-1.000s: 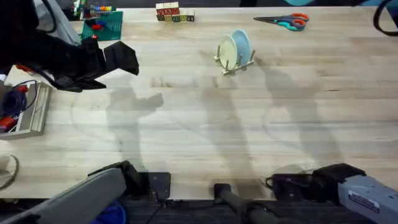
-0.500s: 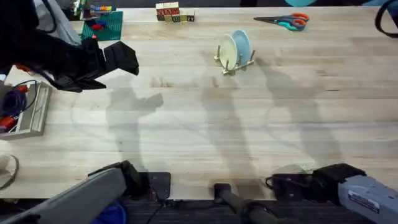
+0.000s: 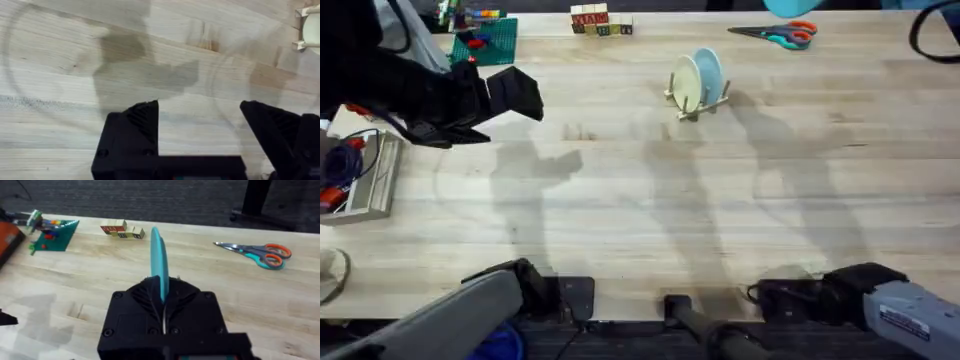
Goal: Pick up the plates from the table one by one and place each into a slot on the dish rack.
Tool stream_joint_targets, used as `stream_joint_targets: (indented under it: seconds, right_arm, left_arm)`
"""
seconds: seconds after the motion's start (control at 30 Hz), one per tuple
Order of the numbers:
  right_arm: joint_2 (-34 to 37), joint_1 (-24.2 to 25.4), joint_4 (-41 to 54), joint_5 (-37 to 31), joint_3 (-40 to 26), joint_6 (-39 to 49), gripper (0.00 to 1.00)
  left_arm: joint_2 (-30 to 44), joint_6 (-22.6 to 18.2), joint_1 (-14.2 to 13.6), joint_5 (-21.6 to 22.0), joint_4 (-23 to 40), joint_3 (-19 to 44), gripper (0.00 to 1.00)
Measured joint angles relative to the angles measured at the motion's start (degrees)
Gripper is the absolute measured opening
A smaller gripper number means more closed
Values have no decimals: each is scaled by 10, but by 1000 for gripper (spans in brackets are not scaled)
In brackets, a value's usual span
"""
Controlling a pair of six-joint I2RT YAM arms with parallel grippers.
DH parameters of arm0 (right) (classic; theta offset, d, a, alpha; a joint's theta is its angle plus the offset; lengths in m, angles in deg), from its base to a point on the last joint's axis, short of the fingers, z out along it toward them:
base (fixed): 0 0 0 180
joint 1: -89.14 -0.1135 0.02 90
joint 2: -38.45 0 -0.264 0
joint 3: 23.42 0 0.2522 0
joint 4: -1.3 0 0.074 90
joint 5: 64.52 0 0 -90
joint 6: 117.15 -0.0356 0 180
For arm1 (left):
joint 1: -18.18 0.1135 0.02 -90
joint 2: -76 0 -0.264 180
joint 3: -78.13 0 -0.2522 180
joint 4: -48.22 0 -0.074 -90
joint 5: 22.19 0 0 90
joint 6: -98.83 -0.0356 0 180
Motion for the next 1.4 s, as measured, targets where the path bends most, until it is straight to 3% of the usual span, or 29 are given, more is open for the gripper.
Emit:
stream_joint_targets:
  seconds: [0.47, 0.97, 1.4]
  right_arm:
    - [23, 0, -7, 0, 0, 29, 31]
    - [97, 0, -9, 0, 0, 56, 31]
    - [99, -2, -2, 35, 0, 142, 30]
  left_arm:
    - [0, 0, 0, 0, 0, 0, 995]
    - [0, 0, 0, 0, 0, 0, 992]
    - [0, 0, 0, 0, 0, 0, 995]
